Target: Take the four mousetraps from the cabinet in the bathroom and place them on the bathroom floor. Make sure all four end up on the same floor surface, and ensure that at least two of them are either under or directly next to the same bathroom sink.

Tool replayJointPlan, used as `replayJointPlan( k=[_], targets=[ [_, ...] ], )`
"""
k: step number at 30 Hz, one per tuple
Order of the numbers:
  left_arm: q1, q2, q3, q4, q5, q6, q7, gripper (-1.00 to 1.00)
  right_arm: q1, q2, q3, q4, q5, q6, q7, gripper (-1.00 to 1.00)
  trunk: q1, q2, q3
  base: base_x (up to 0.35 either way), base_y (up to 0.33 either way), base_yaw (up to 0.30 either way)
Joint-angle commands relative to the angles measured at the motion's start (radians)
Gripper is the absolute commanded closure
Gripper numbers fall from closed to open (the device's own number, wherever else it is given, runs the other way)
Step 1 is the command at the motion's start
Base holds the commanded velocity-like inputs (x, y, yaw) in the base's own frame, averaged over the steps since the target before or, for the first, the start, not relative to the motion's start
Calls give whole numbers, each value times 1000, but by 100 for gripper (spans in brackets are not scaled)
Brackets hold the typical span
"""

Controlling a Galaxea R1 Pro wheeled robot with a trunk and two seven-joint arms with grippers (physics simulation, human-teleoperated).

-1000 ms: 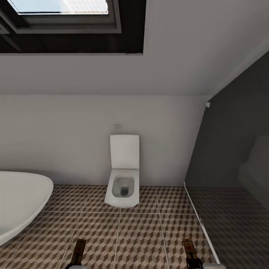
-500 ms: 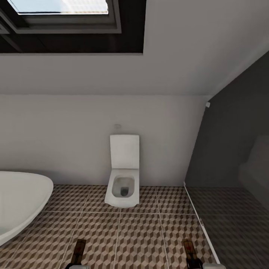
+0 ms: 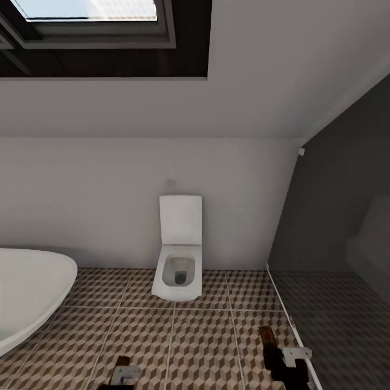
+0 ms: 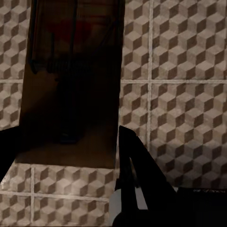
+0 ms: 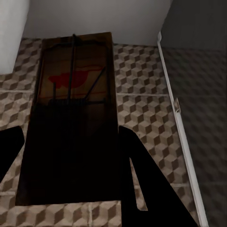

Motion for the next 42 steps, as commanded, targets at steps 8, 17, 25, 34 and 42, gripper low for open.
replayJointPlan(
  k=[8,17,25,34,42],
  targets=[
    [-226,34,154,-236,0,508,183,100,-237,106,7,-117,-1,347,-41,100,1,-2,-3,0,0,0],
    [-333,39,185,-130,-10,499,183,100,-288,165,8,-85,17,421,-93,100,1,-2,-3,0,0,0],
    [-336,39,73,27,-12,210,9,100,-290,167,11,-38,16,385,-91,100,1,-2,-3,0,0,0],
    [-337,37,40,69,-12,101,-40,100,-290,166,16,-36,18,382,-91,100,1,-2,-3,0,0,0],
    [-337,23,39,70,-10,95,-37,100,-290,165,16,-44,21,383,-94,100,1,-2,-3,0,0,0]
  ],
)
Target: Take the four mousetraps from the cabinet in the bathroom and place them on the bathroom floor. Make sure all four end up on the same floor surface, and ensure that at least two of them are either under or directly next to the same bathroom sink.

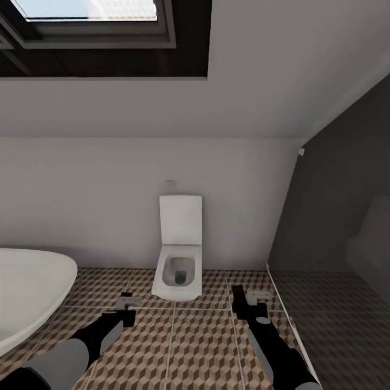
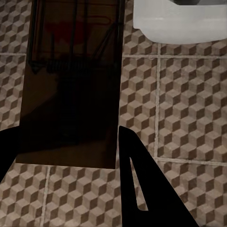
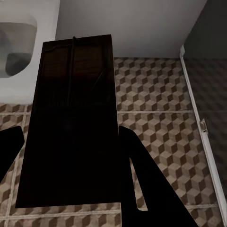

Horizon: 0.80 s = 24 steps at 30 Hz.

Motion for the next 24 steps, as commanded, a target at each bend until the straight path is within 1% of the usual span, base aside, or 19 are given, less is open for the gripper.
replayJointPlan(
  k=[1,5,12,17,24],
  targets=[
    [0,1,-9,-3,6,7,10,100,-1,-1,4,-2,-8,5,-9,100,1,-2,-2,0,0,0],
    [-1,0,-9,-3,6,7,9,100,-1,0,4,-4,-8,5,-9,100,1,-2,-2,0,0,0],
    [-1,-4,-9,-3,6,7,9,100,-1,1,5,-6,-8,5,-9,100,27,-51,-24,0,0,0],
    [-2,-13,-9,-3,6,7,9,100,-1,1,5,-6,-8,5,-9,100,47,-86,-44,0,0,0],
    [-2,-17,-9,-3,6,7,9,100,-1,2,8,-6,-8,5,-9,100,73,-135,-76,0,0,0]
  ],
)
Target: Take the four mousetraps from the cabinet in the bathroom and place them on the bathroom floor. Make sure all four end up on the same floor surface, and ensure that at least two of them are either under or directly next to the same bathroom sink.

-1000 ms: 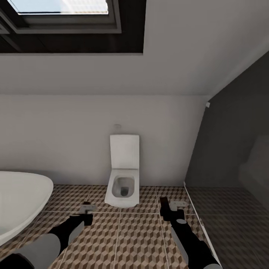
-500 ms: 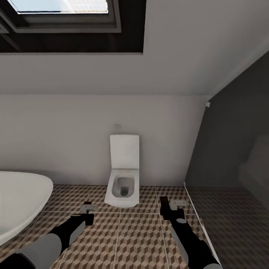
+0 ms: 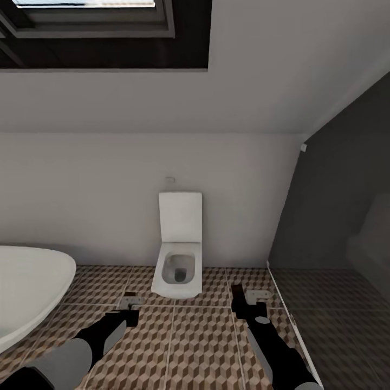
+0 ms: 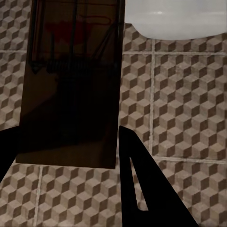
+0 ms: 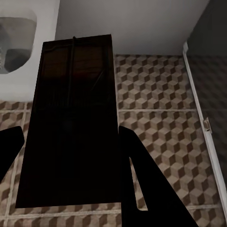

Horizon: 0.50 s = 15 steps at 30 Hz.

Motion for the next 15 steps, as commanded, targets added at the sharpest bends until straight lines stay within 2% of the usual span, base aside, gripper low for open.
replayJointPlan(
  k=[1,6,15],
  targets=[
    [0,1,-9,-4,5,7,9,100,-1,-1,11,-2,-8,5,-8,100,4,-9,-7,0,0,0],
    [0,-1,-9,-4,5,7,8,100,-1,-2,82,-2,-7,5,-10,100,23,-44,-30,0,0,0],
    [0,-1,-10,-5,5,6,7,100,-1,-2,97,-2,-7,4,-10,100,58,-107,-73,0,0,0]
  ],
)
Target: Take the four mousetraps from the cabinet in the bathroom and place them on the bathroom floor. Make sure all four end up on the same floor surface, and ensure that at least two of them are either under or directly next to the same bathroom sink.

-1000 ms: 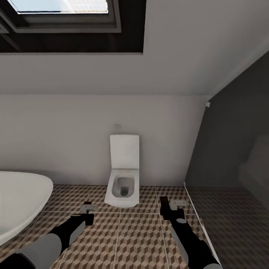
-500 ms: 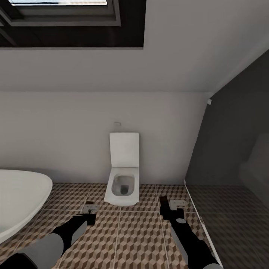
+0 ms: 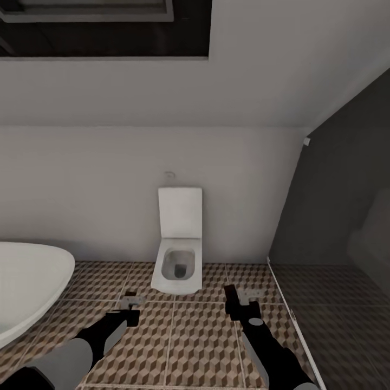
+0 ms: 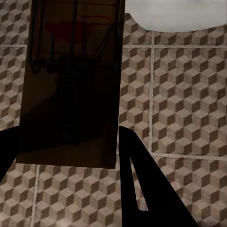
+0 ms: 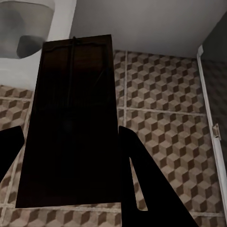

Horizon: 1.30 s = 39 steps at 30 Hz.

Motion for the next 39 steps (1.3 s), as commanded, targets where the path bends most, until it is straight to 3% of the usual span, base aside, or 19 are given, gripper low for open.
replayJointPlan(
  k=[1,11,18,21,39],
  targets=[
    [0,1,-9,-4,5,7,9,100,-1,-1,4,-2,-8,5,-8,100,4,-9,-6,0,0,0],
    [0,-1,-13,-11,5,4,9,100,-1,-1,4,-2,-8,-12,-8,100,43,-79,-54,0,0,0],
    [0,-11,-91,-20,5,-44,9,100,-1,-3,3,-2,-8,-14,-8,100,69,-128,-87,0,0,0],
    [0,-11,-103,-20,5,-50,10,100,-1,-2,3,-2,-8,-14,-8,100,81,-149,-101,0,0,0],
    [0,-11,-109,-20,5,-53,11,100,-1,-1,4,-2,-8,-14,-8,100,150,-275,-185,0,0,0]
  ],
)
